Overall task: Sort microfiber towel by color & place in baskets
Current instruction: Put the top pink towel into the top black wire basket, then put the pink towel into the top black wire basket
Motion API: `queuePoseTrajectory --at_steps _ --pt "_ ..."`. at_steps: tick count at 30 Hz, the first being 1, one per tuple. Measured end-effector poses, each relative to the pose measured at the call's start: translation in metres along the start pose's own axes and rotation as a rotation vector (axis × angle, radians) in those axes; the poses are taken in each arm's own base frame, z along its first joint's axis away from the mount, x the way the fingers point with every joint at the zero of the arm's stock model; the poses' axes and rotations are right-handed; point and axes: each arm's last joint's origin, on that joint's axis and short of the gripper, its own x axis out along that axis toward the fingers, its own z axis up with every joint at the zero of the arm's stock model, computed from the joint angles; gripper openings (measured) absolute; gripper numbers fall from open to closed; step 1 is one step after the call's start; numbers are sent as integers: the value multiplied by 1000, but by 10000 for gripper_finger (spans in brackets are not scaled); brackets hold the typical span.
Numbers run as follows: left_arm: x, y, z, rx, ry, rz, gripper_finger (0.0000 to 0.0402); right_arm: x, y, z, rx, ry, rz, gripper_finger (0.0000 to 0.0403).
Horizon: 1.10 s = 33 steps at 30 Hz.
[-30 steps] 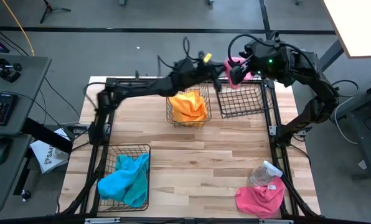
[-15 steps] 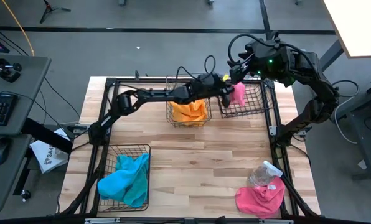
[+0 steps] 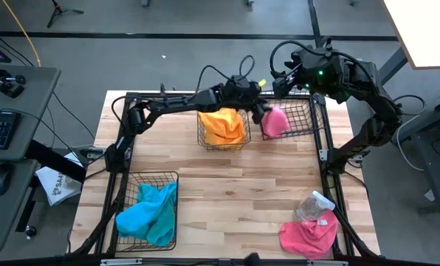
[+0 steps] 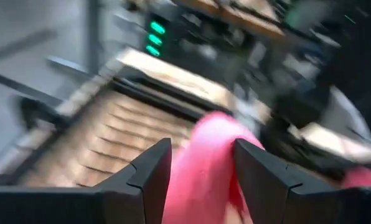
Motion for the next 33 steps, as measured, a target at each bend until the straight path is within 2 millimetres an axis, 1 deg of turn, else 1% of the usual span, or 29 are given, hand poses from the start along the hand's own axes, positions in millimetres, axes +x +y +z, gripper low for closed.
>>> queuePoseTrajectory --at_steps 3,5,7,8,10,12,14,16,19,21,23,24,26,28,30,33 --pt "-4 11 9 -30 -81 165 161 0 -1 0 -6 -16 -41 259" --pt "-6 19 9 -81 -104 300 161 0 -2 1 -7 -21 -55 259" --pt "-6 25 7 -125 -110 375 160 0 -2 1 -8 -23 -60 259" --pt "-7 26 7 -132 -109 375 160 0 -2 1 -8 -23 -60 259" --pt "-8 25 9 -120 -91 293 160 0 -2 0 -13 -20 -61 259" --pt "-14 18 12 -75 -42 174 160 0 -2 -1 -32 -5 -66 259" --pt "-25 11 20 -33 -11 97 160 0 -4 -5 -54 28 -76 259" --pt "-44 3 29 -3 38 67 160 -1 -7 -11 -81 90 -92 259" --pt "-82 -2 42 76 128 85 160 -2 -10 -23 -82 219 -78 259" --pt "-111 -5 48 144 161 99 159 -7 -6 -28 -52 254 51 259" --pt "-142 -7 54 184 145 137 156 -13 1 -32 -30 274 196 259" --pt "-158 -6 56 190 127 156 155 -16 4 -35 -24 288 243 259" --pt "-188 -3 55 174 75 185 152 -22 8 -50 -42 362 260 259" --pt "-217 0 51 139 1 210 149 -24 18 -64 -32 410 286 259" --pt "-245 -3 46 122 -92 209 146 -24 31 -81 -30 490 347 259" --pt "-281 -14 35 115 -229 169 145 -23 64 -102 -28 561 578 259"
